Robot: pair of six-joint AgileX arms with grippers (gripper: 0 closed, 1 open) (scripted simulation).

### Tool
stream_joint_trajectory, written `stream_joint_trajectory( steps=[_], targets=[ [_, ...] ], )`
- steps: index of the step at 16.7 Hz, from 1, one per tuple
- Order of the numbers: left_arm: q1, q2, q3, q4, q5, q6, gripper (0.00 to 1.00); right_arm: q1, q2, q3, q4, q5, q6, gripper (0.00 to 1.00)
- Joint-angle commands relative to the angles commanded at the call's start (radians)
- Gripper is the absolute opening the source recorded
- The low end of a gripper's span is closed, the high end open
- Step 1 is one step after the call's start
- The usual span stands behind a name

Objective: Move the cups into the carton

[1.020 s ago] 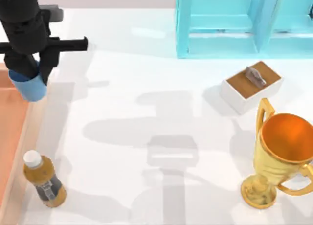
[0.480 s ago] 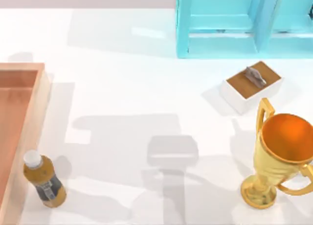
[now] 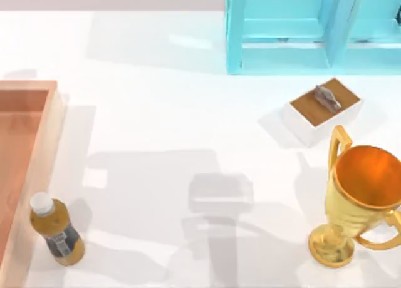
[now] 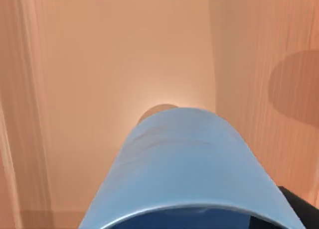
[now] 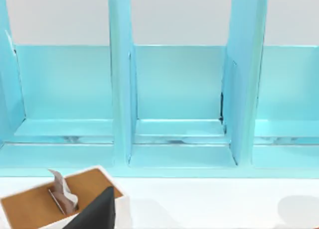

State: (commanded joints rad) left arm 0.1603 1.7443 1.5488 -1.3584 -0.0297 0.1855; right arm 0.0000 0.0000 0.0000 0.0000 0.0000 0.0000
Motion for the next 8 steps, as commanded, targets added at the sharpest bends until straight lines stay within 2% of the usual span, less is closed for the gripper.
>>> stream_joint_trajectory(
  steps=[8],
  targets=[
    [0.033, 0.02, -0.209, 0.232, 0.003, 0.031, 0.0, 0.0, 0.0, 0.0, 0.0, 0.0, 0.0, 1.0]
  ],
)
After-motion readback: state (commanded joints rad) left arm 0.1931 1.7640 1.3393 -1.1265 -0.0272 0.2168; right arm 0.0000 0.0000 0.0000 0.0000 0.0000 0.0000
